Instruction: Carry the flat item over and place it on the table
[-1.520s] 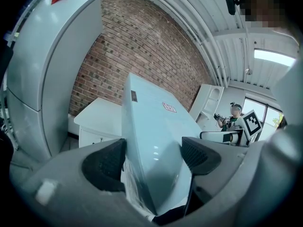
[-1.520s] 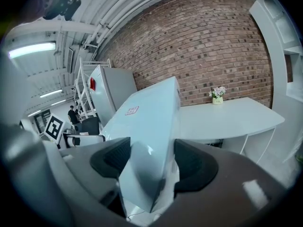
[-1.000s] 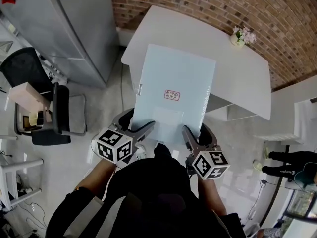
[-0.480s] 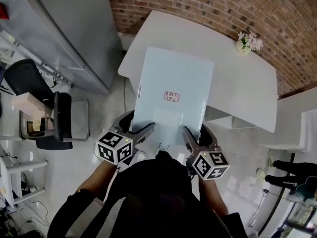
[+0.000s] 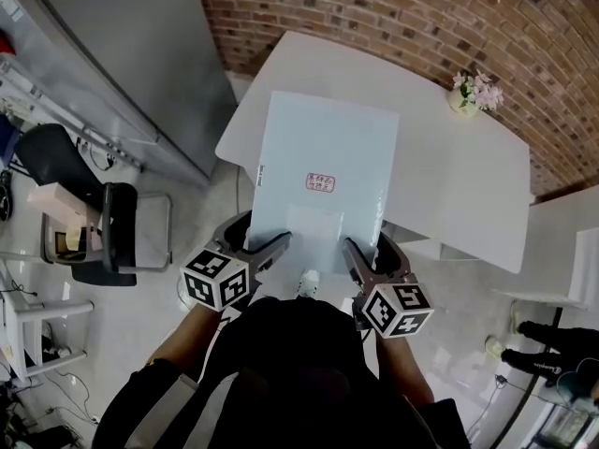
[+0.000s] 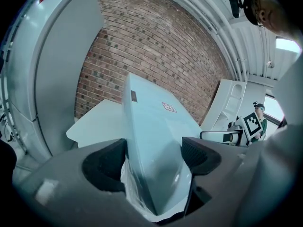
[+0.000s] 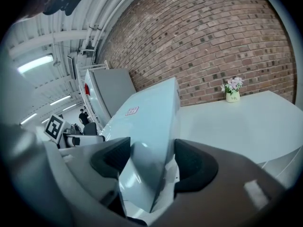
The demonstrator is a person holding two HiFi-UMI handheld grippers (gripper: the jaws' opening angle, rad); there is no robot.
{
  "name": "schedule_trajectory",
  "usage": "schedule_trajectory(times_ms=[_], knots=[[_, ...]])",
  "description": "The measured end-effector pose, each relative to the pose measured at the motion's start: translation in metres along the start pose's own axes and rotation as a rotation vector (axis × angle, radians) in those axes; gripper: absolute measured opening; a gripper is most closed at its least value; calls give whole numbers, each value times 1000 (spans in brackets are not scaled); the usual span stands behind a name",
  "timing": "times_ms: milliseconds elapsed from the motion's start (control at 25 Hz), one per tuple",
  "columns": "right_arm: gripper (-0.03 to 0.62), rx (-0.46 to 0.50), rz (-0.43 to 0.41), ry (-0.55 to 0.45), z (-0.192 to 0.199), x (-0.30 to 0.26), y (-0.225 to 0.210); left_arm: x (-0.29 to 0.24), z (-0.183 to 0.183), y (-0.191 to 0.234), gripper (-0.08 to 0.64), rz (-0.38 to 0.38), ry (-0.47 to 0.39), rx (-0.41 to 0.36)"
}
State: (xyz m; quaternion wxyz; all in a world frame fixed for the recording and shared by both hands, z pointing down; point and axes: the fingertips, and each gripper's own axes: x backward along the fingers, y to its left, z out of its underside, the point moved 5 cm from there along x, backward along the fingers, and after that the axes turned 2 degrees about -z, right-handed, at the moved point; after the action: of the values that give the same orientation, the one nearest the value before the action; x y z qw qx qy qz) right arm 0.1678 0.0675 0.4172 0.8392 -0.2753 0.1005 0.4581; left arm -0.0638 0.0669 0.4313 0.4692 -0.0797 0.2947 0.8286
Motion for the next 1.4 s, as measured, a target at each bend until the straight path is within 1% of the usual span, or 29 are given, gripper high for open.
schedule_trajectory(times_ms=[280, 520, 720, 920, 1400], knots=[[296, 13, -25, 0, -14, -8, -23, -20, -6, -7, 387, -31, -15, 20], [296, -12, -21, 13, -16, -21, -32, -33, -12, 0, 387, -36, 1, 15], [296, -25, 5, 31, -15, -40, -37, -49, -12, 19, 387, -18, 29, 34], [296, -51, 35, 45, -25, -65, -44, -73, -28, 40, 387, 8, 59, 26], [296, -98, 95, 88, -46, -131, -59, -124, -57, 96, 388, 53, 119, 47]])
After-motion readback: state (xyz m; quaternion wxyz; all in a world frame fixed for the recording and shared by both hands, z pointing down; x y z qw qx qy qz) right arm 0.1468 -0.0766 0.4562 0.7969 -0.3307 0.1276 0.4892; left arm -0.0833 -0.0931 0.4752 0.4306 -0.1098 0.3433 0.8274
